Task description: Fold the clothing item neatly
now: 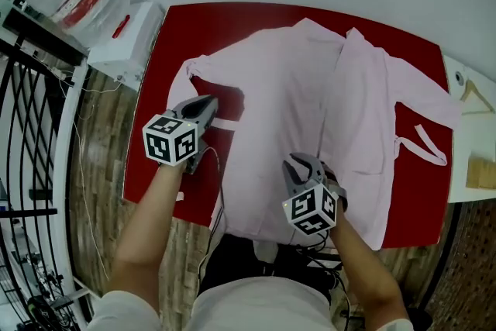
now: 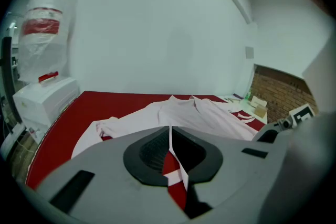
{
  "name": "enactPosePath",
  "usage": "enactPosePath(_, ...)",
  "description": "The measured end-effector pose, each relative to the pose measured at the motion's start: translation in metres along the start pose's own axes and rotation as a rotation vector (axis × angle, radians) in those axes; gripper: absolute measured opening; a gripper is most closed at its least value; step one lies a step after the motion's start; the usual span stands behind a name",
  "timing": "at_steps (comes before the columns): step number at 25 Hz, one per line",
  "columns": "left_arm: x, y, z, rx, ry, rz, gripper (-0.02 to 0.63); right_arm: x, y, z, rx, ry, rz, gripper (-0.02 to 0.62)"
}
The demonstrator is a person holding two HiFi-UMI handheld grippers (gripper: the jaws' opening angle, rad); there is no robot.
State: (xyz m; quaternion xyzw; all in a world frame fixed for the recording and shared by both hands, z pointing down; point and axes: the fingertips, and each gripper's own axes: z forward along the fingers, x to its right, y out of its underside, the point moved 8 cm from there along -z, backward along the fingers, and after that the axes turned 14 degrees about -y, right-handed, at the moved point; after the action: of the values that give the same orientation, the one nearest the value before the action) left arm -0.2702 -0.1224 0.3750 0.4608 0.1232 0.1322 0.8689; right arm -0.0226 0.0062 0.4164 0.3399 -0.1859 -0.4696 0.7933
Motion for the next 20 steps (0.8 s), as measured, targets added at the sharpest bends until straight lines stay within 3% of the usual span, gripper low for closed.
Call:
enactPosePath(4,-0.023,0.022,-0.033,0.022,-0.016,-0.077,0.008,-0.013,-0.025,0.013,0.016,-0.013,-0.032,0.063)
enactPosePath(8,-0.051,0.042,-0.054,0.032,-0.023,-0.102,0.008,-0.028,-0.057,0.039,0.022,-0.022,-0.069,0.075)
enactPosePath(15,-0.113,0.073,-0.063,-0.002,-0.034,-0.048,0.012,-0.040,-0.109,0.105,0.006,-0.032,-0.090,0.086)
enactPosePath(20,-0.150,0.086,-0.051,-0.044,-0.029,0.033,0.095,-0.036,-0.138,0.149,-0.030,-0.023,-0.106,0.086)
